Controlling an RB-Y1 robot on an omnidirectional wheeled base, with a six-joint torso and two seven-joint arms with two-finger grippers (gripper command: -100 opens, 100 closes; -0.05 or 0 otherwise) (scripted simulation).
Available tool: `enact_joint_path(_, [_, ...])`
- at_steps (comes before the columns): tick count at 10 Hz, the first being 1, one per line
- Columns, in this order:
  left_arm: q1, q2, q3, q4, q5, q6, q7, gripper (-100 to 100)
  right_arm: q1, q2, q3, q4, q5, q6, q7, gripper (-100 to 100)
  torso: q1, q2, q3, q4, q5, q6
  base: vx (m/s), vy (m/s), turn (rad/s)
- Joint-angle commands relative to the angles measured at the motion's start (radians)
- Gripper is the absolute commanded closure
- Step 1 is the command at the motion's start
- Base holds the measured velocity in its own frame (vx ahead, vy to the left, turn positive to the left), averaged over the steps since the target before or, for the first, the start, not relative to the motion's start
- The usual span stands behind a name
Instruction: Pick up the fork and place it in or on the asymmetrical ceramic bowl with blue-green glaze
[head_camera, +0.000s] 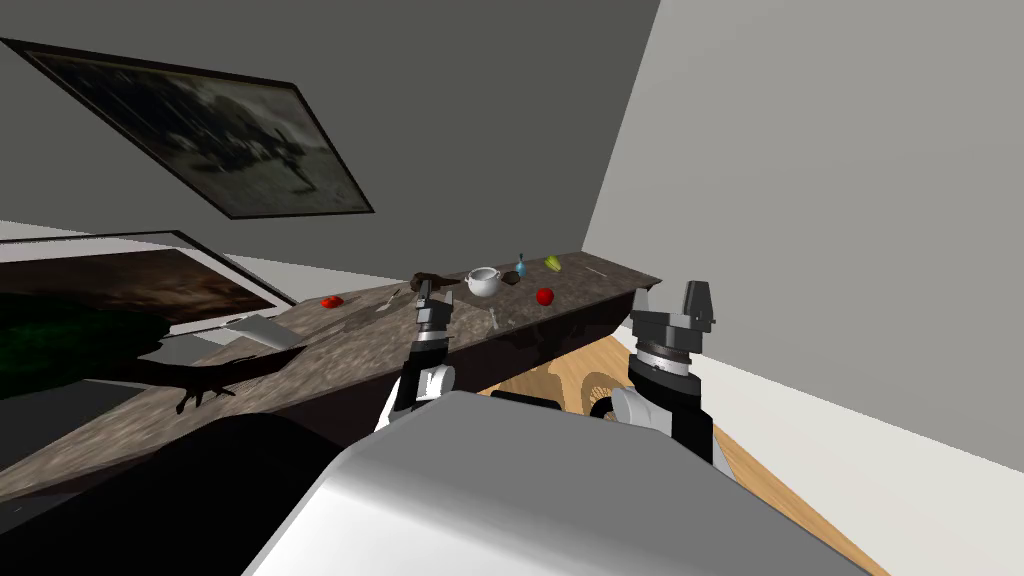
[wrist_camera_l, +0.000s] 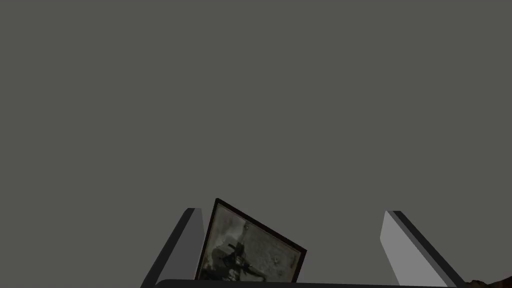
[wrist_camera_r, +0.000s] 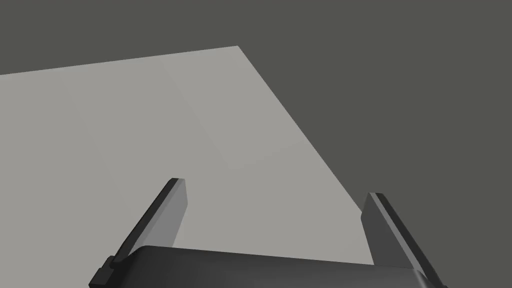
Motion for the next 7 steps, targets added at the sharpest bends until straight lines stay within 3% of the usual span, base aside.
enact_joint_path(1, [0.001, 0.032, 0.001, 0.003, -0.001, 0.008, -0.001, -100, 0.0, 0.0, 0.0, 0.0, 0.0, 0.0, 0.0, 0, 0.0, 0.0, 0.0, 0.0, 0.0, 0.0, -0.004, -0.002, -0.05])
enact_joint_path(7, [0.01, 0.203, 0.012, 0.034, -0.018, 0.093, -0.008, -100, 0.0, 0.0, 0.0, 0.0, 0.0, 0.0, 0.0, 0, 0.0, 0.002, 0.001, 0.001, 0.0, 0.0, -0.027, -0.003, -0.103])
